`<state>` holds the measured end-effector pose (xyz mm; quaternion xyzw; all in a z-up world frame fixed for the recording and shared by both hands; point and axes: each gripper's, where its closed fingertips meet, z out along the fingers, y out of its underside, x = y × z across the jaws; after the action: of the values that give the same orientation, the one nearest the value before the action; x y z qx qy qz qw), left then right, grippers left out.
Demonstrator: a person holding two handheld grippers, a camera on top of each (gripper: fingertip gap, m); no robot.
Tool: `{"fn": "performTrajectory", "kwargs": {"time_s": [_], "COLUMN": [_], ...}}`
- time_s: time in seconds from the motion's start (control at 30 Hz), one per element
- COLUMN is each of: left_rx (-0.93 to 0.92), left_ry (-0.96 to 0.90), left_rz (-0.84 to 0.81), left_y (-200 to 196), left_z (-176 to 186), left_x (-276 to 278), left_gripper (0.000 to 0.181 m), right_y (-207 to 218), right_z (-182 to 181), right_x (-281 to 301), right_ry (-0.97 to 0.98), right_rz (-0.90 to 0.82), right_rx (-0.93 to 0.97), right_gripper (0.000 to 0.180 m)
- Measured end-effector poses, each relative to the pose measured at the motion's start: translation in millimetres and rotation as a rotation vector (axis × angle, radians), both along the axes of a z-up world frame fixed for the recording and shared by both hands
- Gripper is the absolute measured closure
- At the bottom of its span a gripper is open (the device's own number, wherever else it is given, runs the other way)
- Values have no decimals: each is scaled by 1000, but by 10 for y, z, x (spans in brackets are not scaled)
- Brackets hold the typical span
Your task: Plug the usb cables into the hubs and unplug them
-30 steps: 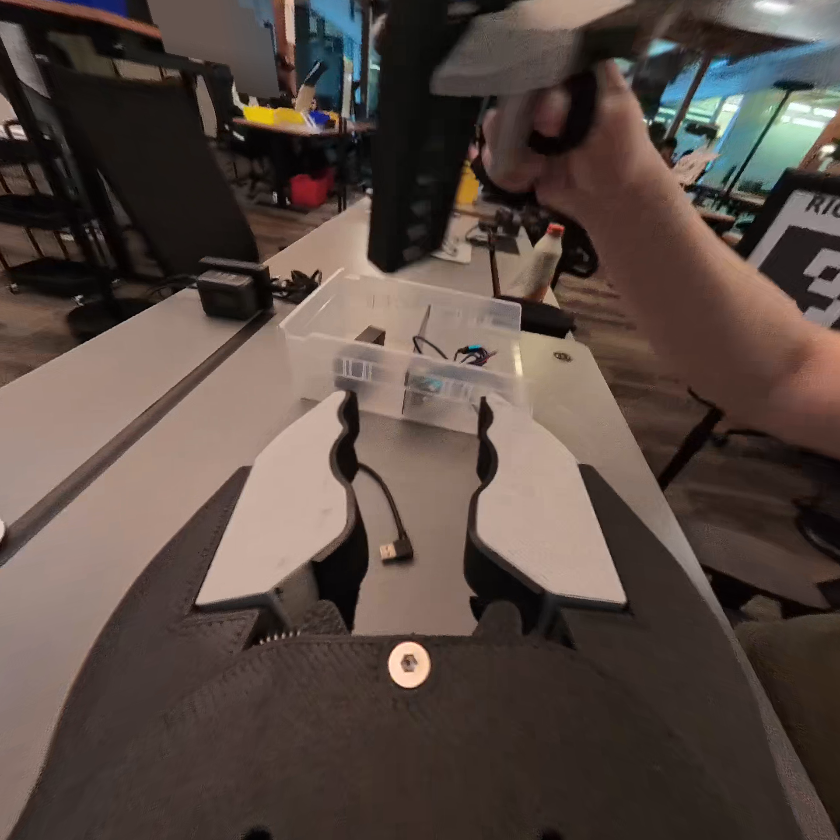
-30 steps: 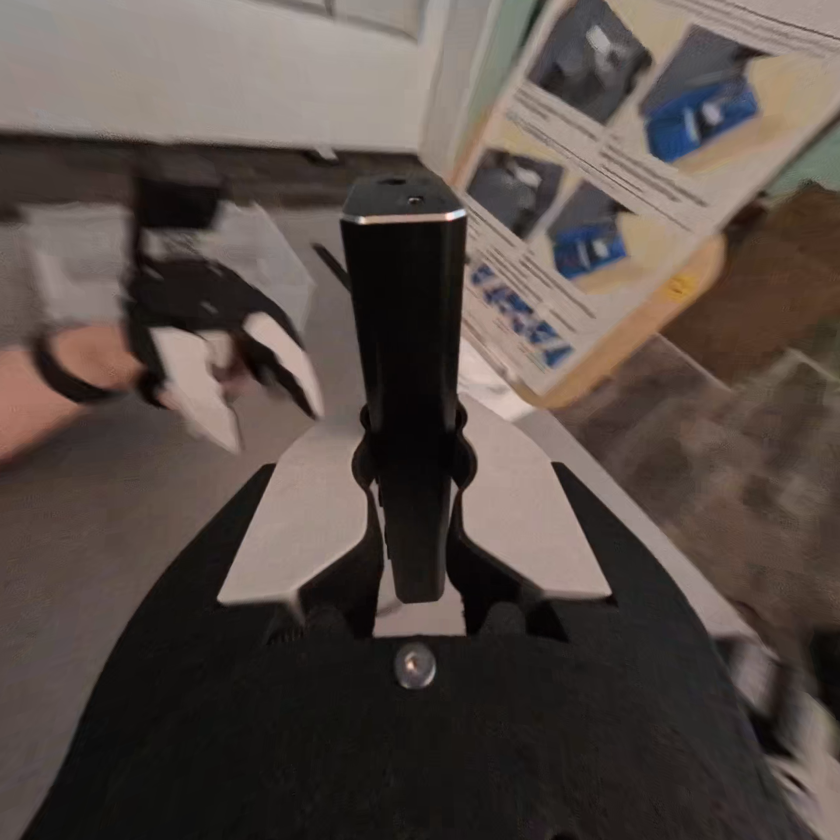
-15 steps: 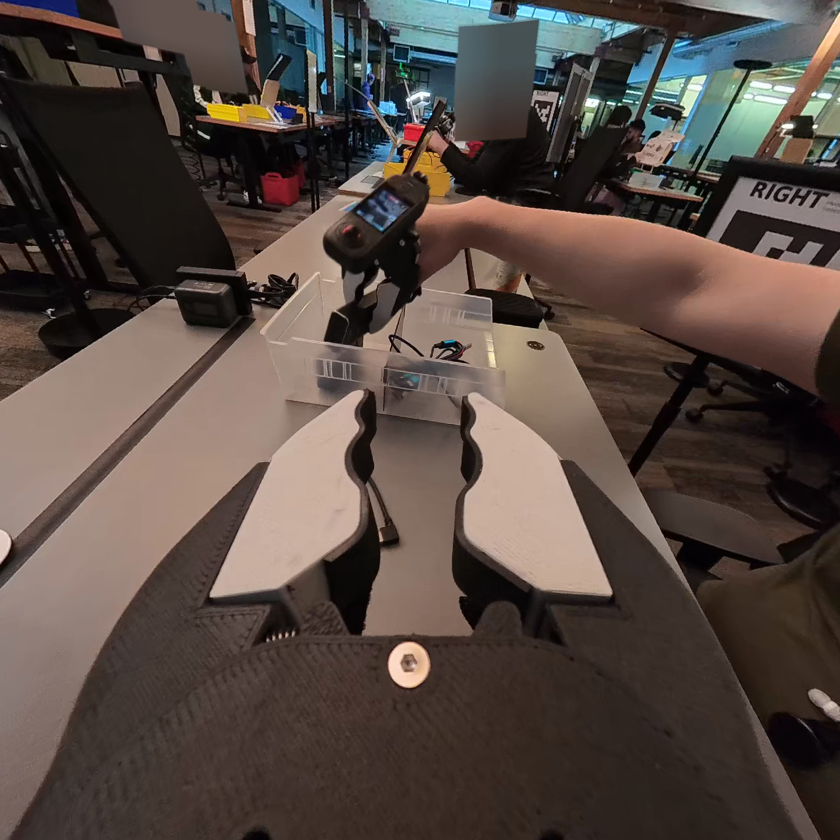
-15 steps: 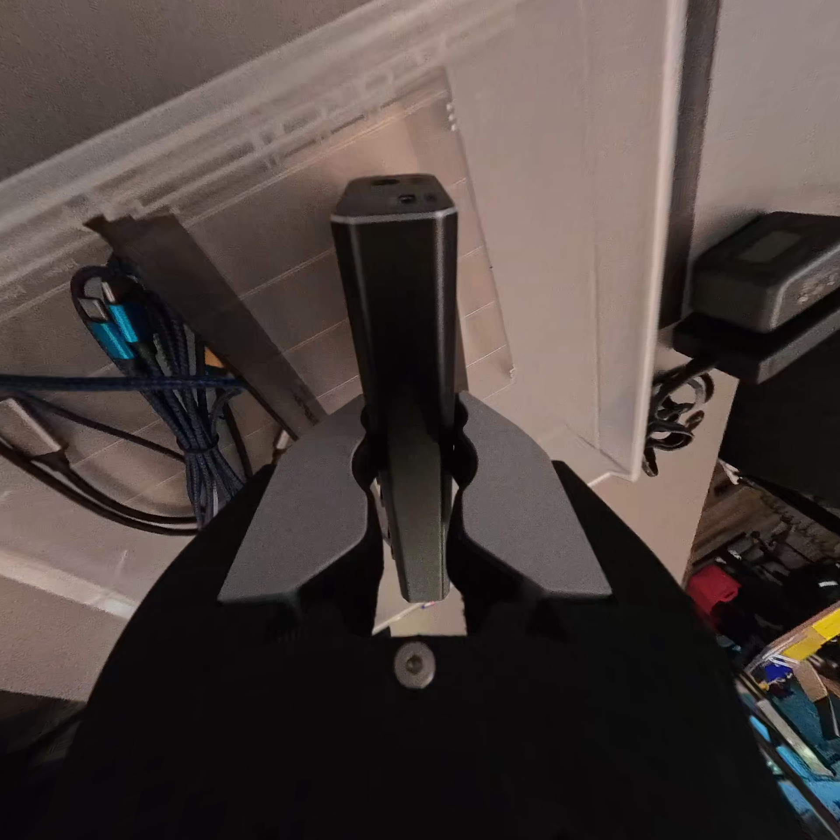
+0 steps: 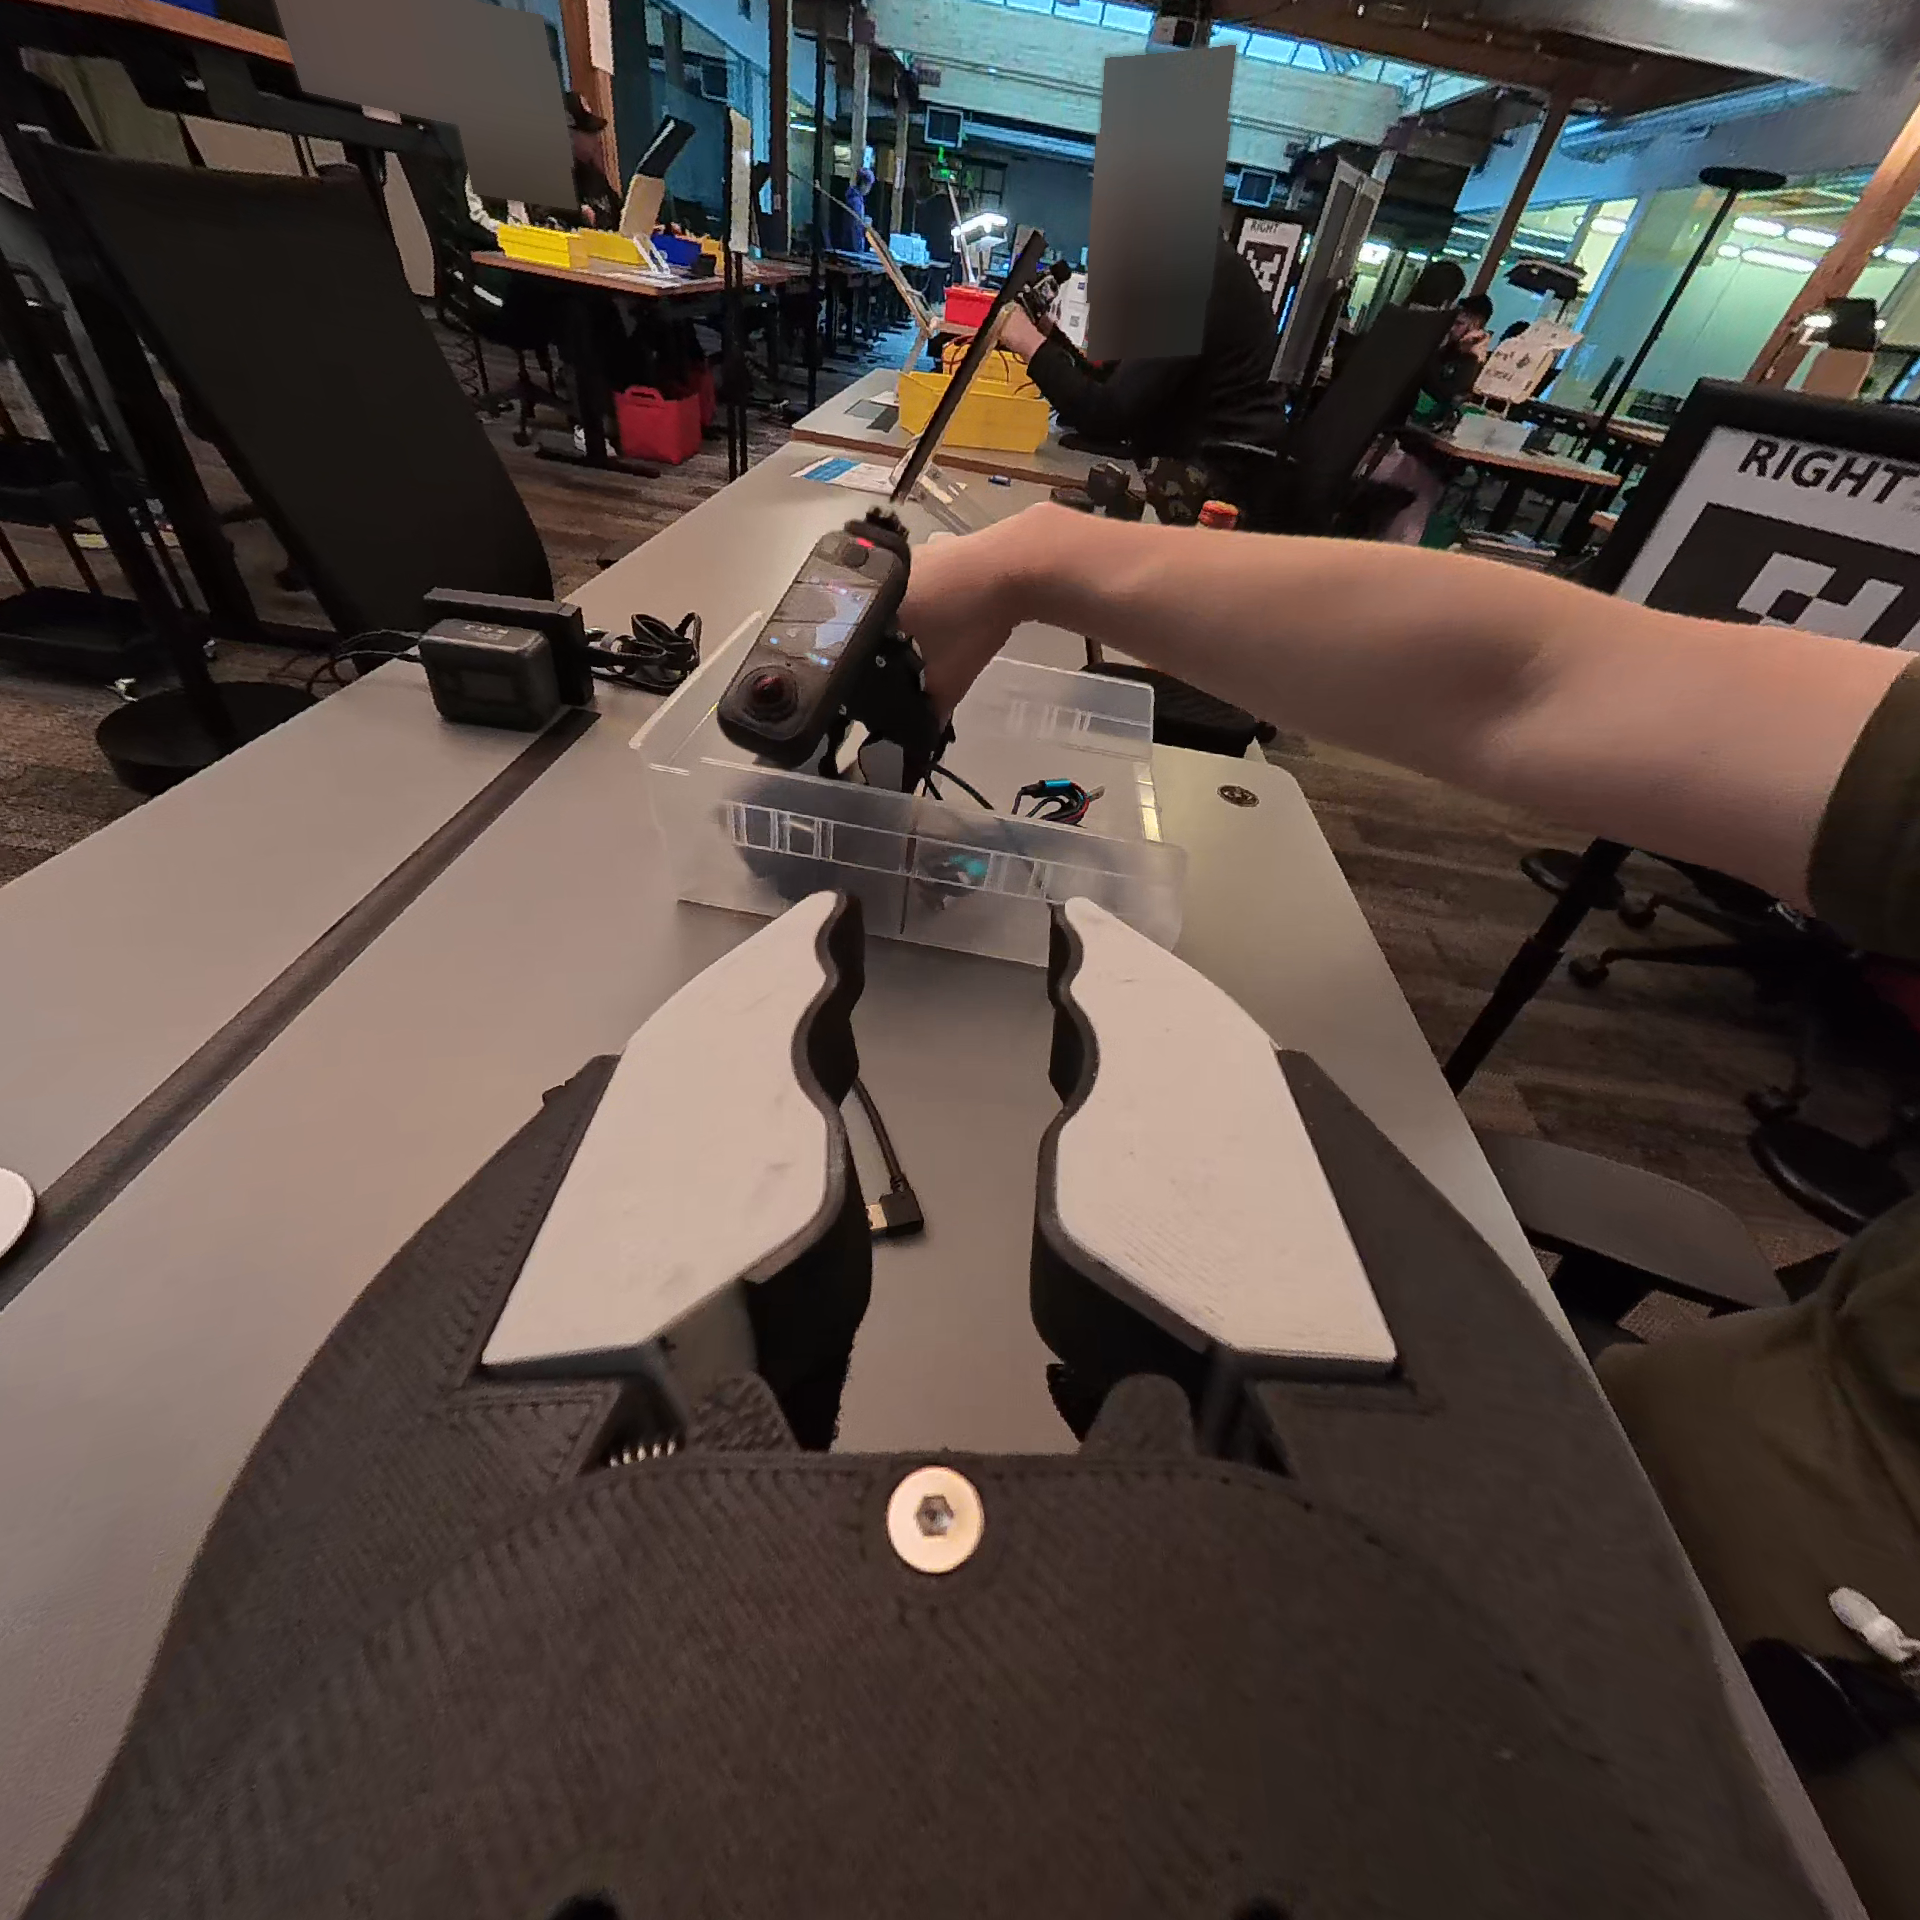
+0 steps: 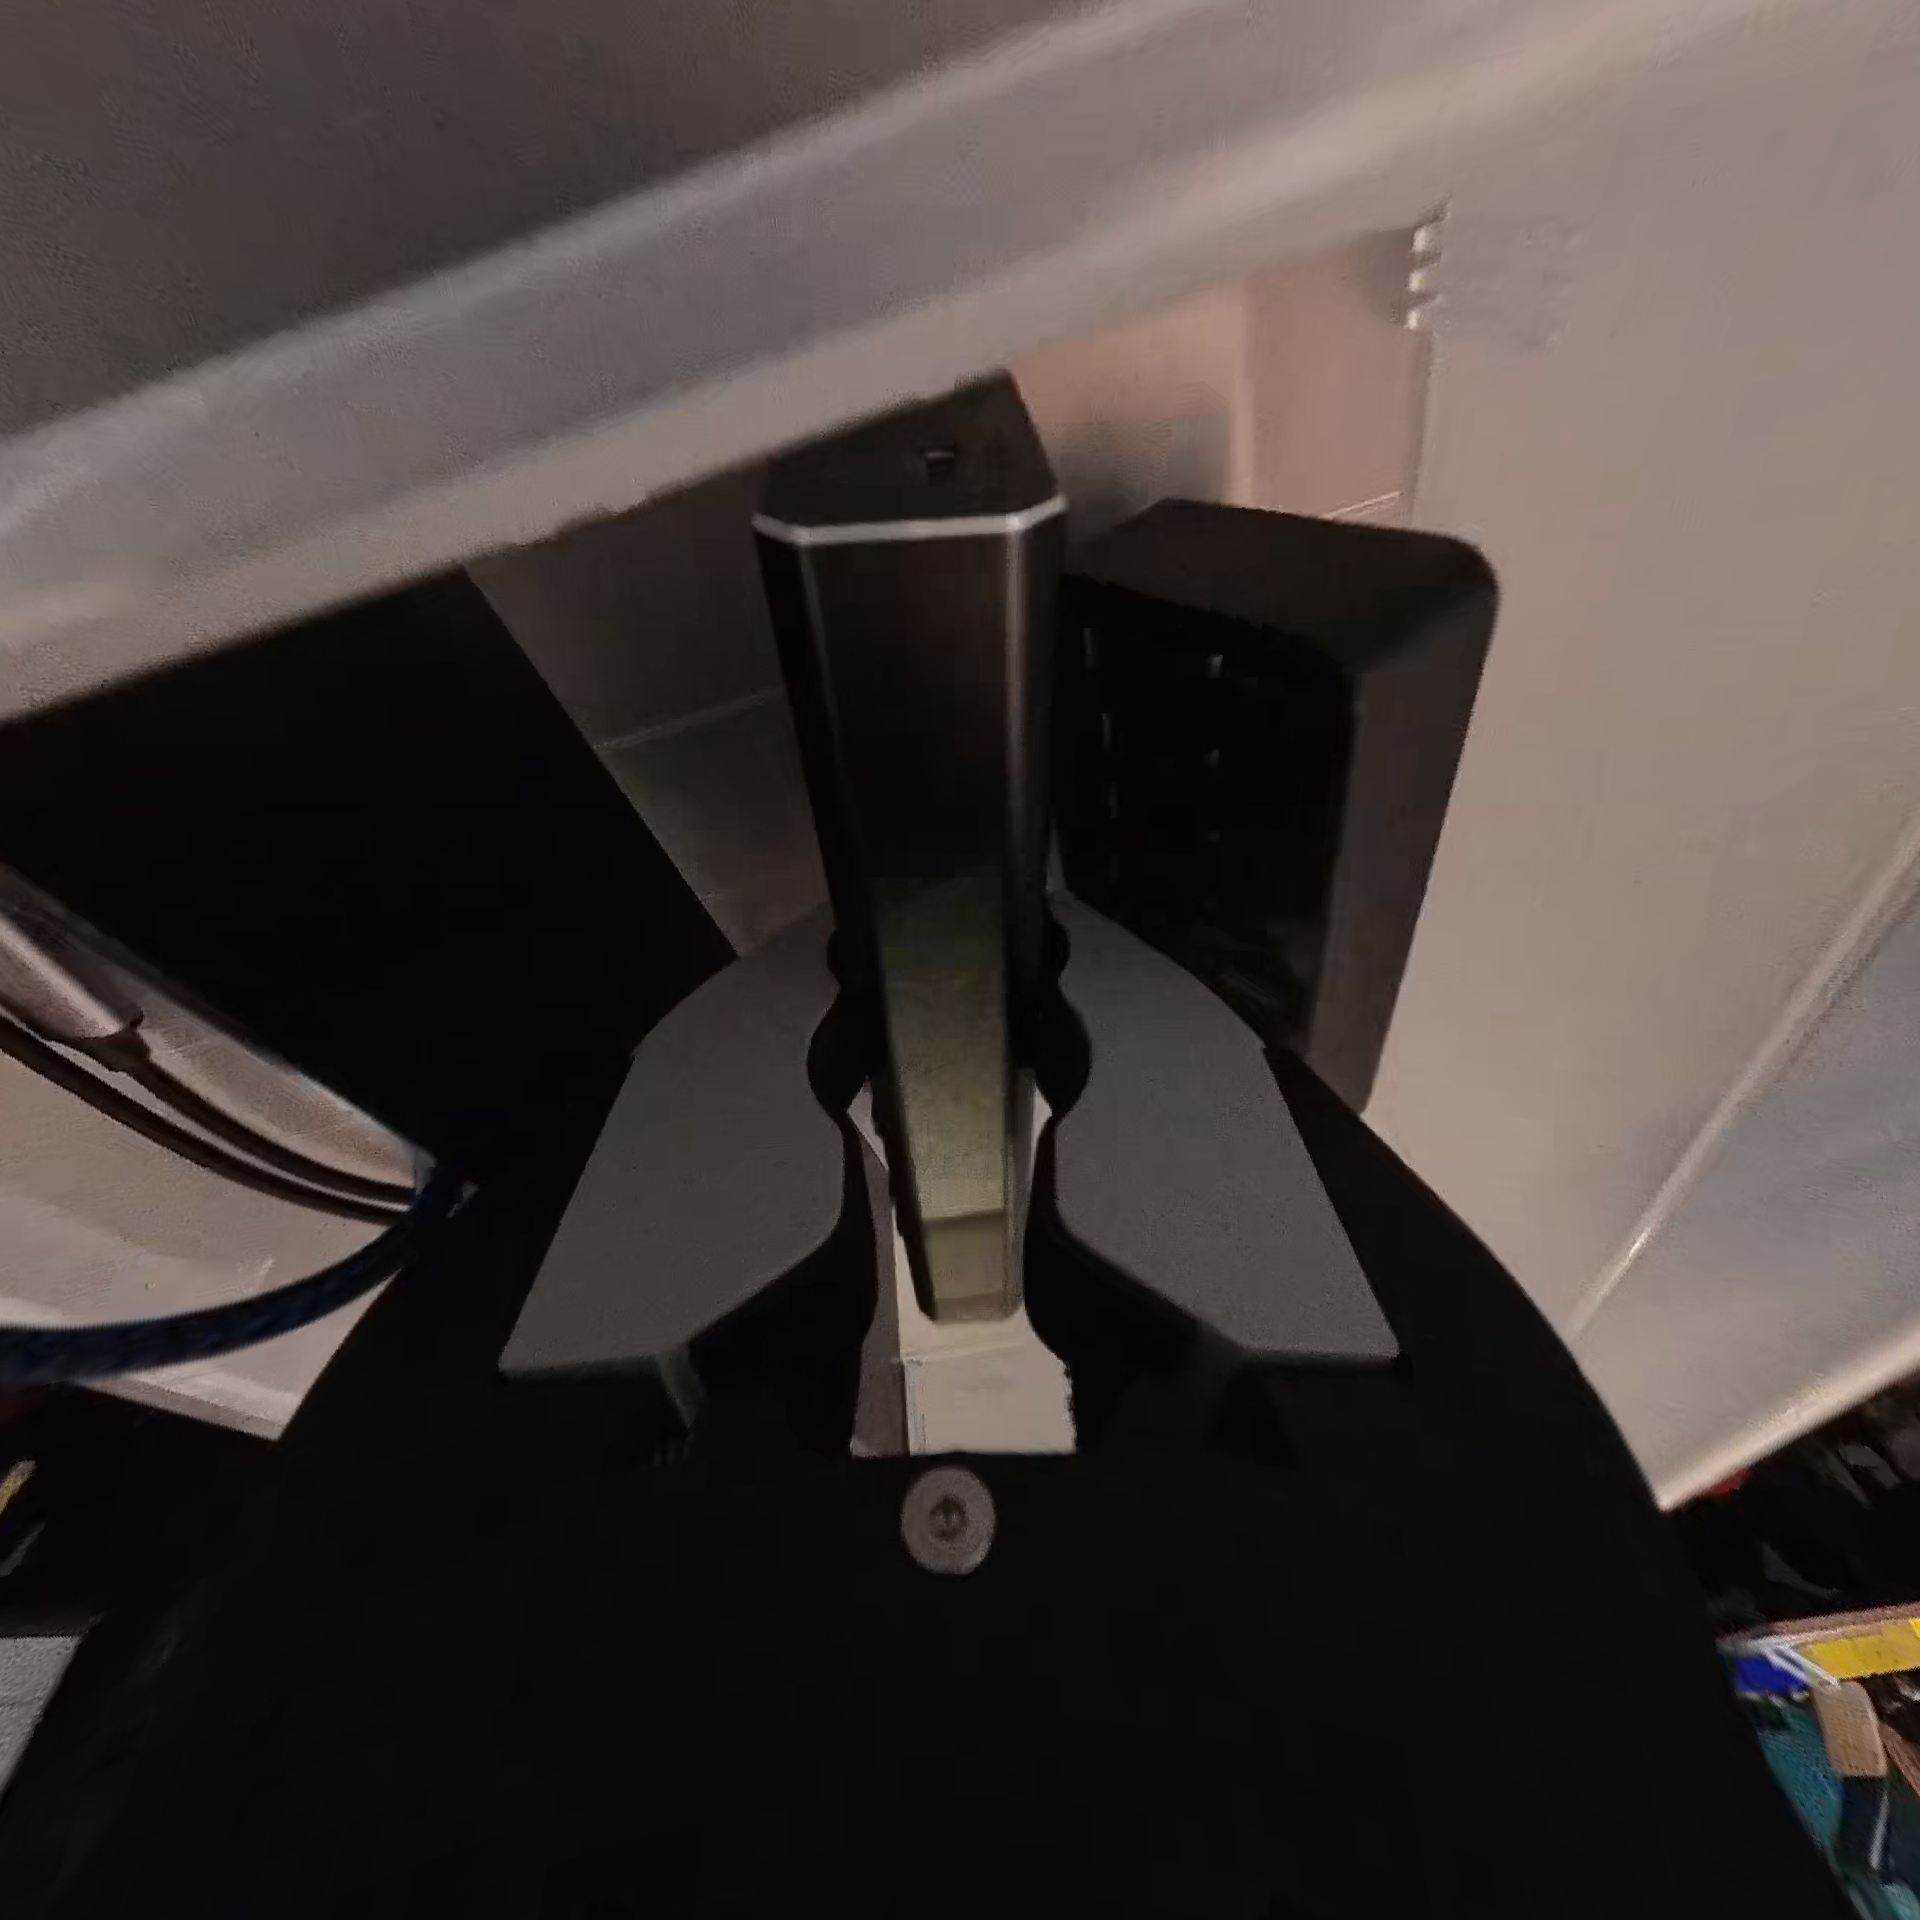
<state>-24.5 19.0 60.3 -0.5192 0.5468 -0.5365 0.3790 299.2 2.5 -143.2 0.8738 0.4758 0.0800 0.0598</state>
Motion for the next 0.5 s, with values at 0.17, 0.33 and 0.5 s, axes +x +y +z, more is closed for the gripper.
{"fn": "performTrajectory", "kwargs": {"time_s": [0.17, 0.33, 0.5], "left_rx": [-9, 5, 2], "left_ry": [-11, -31, -56], "left_rz": [-2, -8, -18], "left_y": [5, -38, -64], "left_z": [18, 87, 153], "left_x": [-10, -40, -84], "left_gripper": [148, 149, 149], "right_y": [9, 12, -17], "right_z": [68, 181, 340], "right_x": [50, 65, 38], "right_ry": [-55, -83, -129], "right_rz": [43, 54, 79], "right_rx": [40, 83, 120], "right_gripper": [149, 150, 155]}}
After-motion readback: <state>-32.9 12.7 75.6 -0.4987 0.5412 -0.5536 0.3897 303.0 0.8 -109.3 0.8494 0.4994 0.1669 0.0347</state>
